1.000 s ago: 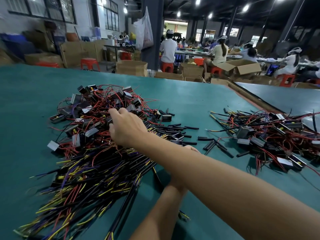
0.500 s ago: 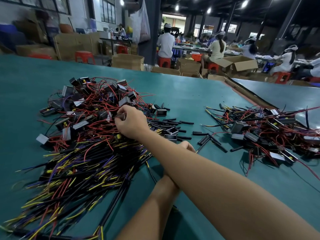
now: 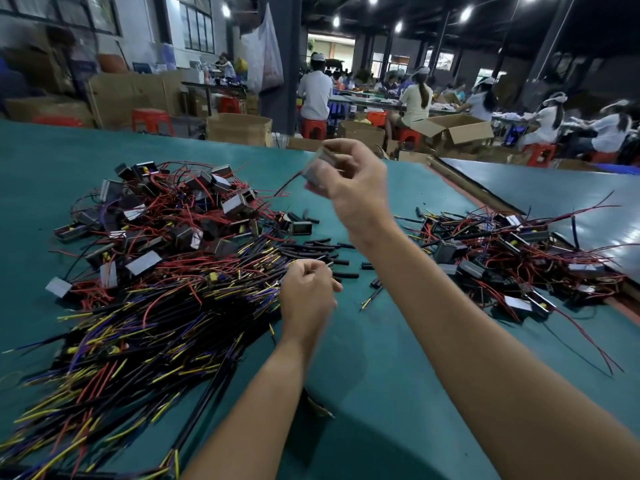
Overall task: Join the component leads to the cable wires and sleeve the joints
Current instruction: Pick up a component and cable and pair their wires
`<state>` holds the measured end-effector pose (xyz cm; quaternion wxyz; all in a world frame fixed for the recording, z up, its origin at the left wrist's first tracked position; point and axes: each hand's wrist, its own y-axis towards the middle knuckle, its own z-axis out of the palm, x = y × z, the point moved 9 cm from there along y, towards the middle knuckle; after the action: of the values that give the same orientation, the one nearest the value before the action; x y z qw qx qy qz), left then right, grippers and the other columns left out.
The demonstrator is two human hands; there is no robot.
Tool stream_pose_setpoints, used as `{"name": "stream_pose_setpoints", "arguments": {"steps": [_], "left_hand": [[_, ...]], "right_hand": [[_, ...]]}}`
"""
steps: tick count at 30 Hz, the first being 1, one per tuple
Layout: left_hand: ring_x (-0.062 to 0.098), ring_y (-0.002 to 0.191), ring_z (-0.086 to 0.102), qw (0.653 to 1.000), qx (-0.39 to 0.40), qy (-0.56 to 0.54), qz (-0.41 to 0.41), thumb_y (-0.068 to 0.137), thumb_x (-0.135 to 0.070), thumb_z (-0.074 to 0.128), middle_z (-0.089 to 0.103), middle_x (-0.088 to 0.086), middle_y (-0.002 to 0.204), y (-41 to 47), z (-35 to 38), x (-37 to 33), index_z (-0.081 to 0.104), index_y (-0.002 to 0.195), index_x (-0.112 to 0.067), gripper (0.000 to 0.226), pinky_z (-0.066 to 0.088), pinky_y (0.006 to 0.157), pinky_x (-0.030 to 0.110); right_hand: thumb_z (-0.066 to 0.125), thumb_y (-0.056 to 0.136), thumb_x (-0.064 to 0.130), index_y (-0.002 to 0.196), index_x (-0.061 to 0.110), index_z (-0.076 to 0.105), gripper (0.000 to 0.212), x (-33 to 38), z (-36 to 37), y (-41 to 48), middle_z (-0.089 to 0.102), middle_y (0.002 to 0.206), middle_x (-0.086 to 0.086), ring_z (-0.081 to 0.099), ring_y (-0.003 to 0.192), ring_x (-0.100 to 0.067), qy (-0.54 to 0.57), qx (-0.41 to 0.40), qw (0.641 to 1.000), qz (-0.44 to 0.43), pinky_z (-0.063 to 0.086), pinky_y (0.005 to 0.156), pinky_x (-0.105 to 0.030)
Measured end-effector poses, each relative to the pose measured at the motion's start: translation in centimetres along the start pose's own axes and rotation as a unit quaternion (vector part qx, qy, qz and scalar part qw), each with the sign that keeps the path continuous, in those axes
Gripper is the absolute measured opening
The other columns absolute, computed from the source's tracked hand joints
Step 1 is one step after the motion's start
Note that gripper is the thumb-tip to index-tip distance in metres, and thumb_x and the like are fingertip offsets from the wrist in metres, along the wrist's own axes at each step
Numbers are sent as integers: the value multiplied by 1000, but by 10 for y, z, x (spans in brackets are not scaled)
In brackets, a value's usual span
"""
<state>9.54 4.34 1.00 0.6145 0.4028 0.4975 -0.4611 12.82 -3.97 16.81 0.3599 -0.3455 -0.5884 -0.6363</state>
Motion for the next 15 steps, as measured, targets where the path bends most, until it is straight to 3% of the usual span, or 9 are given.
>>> {"name": "stream_pose_setpoints", "arguments": {"steps": [3,8,12,15], "left_hand": [[13,41,48,991,20,-122,-58,95,-14,40,68,10,70,0,-6,-2,51,92,-12,12,40,40,21],[22,48,58,950,46,-265,-159,95,-27,32,71,16,86,1,-5,2,46,101,-11,22,50,45,25],[17,47,60,948,22,-251,-192,97,-30,33,73,8,74,5,-14,12,51,106,-8,30,51,46,22],[11,37,55,965,3,-191,-181,99,-18,40,69,1,57,5,-15,15,56,100,-8,19,45,38,17]], "right_hand": [[64,90,4,101,12,63,14,8,-36,-13,66,89,-1,69,79,-11,65,2,998,14,58,73,-32],[61,75,10,94,11,62,19,-45,-59,-57,60,84,-10,65,70,-19,109,150,965,186,56,63,-28],[62,64,7,88,6,61,24,-83,-72,-87,55,79,-11,58,61,-16,129,245,923,267,54,57,-28],[80,60,27,93,4,61,44,-90,-77,-102,60,80,-9,59,66,-16,119,338,883,304,52,59,-26]]}}
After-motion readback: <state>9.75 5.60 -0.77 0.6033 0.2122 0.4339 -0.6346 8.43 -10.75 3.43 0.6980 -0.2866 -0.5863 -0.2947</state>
